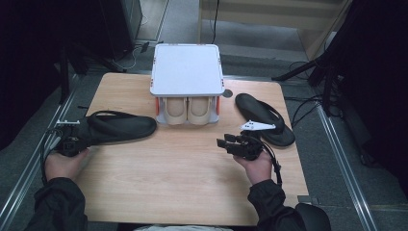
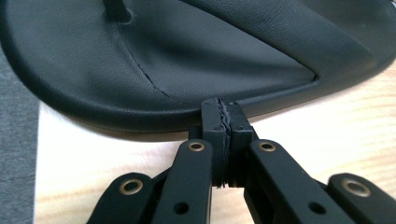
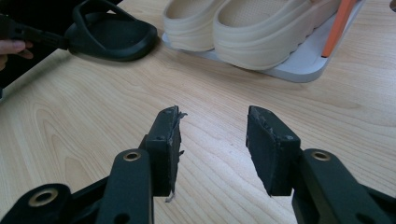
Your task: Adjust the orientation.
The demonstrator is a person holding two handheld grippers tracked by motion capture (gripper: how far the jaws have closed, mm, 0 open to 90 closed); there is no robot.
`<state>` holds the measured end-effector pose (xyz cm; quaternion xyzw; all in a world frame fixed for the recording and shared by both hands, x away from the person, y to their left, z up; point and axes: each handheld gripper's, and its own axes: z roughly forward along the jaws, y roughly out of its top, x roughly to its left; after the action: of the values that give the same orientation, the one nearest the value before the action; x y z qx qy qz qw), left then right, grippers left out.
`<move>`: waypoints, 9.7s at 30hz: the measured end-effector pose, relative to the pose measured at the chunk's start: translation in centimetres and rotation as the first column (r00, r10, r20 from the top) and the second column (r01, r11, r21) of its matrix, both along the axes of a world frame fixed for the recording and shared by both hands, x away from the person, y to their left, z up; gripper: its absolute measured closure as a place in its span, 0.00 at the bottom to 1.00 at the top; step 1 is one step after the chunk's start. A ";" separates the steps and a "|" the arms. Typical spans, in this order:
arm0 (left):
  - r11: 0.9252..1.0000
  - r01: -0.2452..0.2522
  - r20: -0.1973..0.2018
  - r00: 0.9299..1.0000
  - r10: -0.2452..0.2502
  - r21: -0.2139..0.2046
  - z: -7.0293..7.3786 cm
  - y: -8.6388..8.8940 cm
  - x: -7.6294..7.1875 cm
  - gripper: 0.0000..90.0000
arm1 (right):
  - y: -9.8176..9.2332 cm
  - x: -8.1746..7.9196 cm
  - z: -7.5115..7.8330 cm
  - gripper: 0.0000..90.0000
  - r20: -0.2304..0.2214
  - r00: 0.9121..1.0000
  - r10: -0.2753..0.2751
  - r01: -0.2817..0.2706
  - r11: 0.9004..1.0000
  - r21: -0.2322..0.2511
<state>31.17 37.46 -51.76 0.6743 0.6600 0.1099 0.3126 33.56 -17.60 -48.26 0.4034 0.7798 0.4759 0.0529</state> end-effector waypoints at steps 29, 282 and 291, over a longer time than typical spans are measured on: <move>0.996 -0.084 0.049 0.995 0.085 -0.036 -0.2 0.9 9.5 1.00 | -2.5 -1.9 -0.3 0.62 -0.010 0.995 -0.094 0.094 0.996 -0.002; 0.934 0.340 0.127 0.937 -0.325 -0.114 3.9 -13.7 -1.2 0.45 | -4.3 1.5 0.9 0.74 0.063 0.989 -0.136 0.142 0.986 -0.088; 0.938 0.328 0.137 0.940 -0.312 -0.114 4.1 -12.6 -0.4 0.45 | -5.4 1.7 -0.1 0.92 0.051 0.982 -0.181 0.186 0.974 -0.126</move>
<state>30.80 24.82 -47.67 0.7424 0.5279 0.0518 0.4092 35.25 -23.01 -48.32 0.4601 0.7674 0.4247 0.1382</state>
